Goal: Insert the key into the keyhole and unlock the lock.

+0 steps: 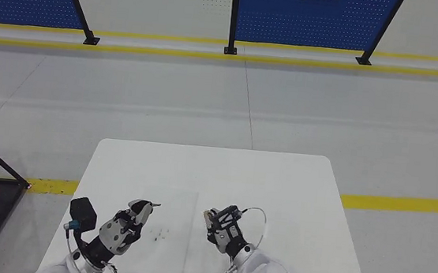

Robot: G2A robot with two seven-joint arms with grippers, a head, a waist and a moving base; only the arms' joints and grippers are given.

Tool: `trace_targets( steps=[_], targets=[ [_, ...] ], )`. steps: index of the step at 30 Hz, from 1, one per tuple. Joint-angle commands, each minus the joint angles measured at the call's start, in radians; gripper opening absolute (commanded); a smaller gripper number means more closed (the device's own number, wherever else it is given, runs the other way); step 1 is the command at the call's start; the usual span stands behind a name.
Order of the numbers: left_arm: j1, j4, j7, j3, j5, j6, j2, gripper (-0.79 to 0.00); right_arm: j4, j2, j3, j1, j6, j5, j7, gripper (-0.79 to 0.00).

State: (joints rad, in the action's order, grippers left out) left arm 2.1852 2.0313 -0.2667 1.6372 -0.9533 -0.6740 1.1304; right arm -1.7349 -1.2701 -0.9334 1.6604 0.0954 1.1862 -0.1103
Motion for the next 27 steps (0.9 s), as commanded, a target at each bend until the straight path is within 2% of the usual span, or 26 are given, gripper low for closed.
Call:
trace_targets(
  steps=[1, 5, 8, 16, 19, 21, 27],
  targets=[
    [-0.003, -0.006, -0.023, -0.004, 0.006, -0.025, 0.000, -0.785, -0.019, 0.005, -0.045, 0.012, 0.055, -0.087, 0.047, -0.785],
    [-0.010, -0.031, -0.078, -0.019, 0.025, -0.086, 0.001, -0.785, -0.030, 0.010, -0.099, 0.022, 0.154, -0.242, 0.107, -0.785],
    [-0.025, -0.062, -0.088, -0.020, 0.066, -0.148, 0.000, -0.785, -0.005, 0.011, -0.119, 0.003, 0.248, -0.378, 0.095, -0.785],
    [-0.078, -0.141, -0.025, -0.037, 0.202, -0.327, -0.011, -0.785, 0.066, 0.012, -0.123, -0.042, 0.482, -0.640, 0.049, -0.785],
    [-0.094, -0.158, 0.015, -0.052, 0.272, -0.338, -0.016, -0.785, 0.087, 0.016, -0.128, -0.049, 0.568, -0.733, 0.012, -0.785],
    [-0.104, -0.166, 0.052, -0.057, 0.302, -0.337, -0.020, -0.785, 0.096, 0.020, -0.143, -0.060, 0.583, -0.756, -0.015, -0.785],
    [-0.104, -0.166, 0.052, -0.057, 0.302, -0.337, -0.020, -0.785, 0.096, 0.020, -0.143, -0.060, 0.583, -0.756, -0.015, -0.785]
  ],
)
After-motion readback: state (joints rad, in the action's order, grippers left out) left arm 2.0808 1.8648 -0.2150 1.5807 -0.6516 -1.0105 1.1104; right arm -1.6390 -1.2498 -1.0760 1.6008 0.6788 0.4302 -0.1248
